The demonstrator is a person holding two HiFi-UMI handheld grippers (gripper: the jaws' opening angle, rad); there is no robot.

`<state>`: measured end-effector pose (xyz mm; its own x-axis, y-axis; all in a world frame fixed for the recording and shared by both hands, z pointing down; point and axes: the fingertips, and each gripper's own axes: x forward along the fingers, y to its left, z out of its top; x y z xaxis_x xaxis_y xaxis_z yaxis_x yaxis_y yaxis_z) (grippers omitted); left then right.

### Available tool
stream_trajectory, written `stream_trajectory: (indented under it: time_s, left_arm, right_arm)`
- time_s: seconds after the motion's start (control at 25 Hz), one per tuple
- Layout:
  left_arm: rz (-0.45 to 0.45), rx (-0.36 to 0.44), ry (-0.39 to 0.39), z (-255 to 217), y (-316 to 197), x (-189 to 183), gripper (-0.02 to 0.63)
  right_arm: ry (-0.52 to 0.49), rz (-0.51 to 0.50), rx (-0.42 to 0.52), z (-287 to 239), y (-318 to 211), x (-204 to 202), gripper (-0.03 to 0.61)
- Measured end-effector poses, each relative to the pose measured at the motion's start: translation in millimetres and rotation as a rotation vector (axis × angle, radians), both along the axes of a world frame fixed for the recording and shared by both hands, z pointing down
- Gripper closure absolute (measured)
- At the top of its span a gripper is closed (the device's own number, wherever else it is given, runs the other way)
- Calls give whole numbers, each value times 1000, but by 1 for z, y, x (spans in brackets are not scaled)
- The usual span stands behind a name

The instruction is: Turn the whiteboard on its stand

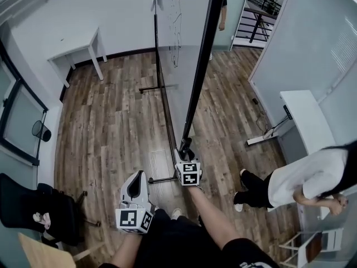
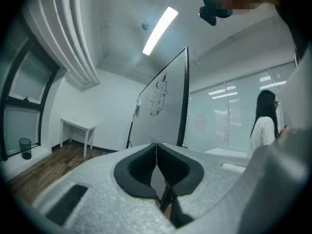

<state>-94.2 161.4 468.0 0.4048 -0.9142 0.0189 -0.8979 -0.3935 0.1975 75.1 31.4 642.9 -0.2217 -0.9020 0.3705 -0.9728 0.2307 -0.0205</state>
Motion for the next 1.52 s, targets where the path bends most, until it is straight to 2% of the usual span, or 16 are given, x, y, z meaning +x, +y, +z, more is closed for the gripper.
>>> stream_trajectory:
  time_s: [0.76,1.16,1.32,1.52]
  left_arm:
    - [119,-79,3,23,3,10,595]
    - [156,-62,3,19,5,19,595]
    - [164,-55,5,17,5,19,595]
    - [165,-47,11,13,7,15,595]
  right_arm:
    - [-3,5,-15,-4,80,-10,390]
    - [-6,7,-23,-6,104,-9,390]
    - [-39,-17,-71,-4,110,-10,390]
    - [-73,-26,-88,-20,137,-12,390]
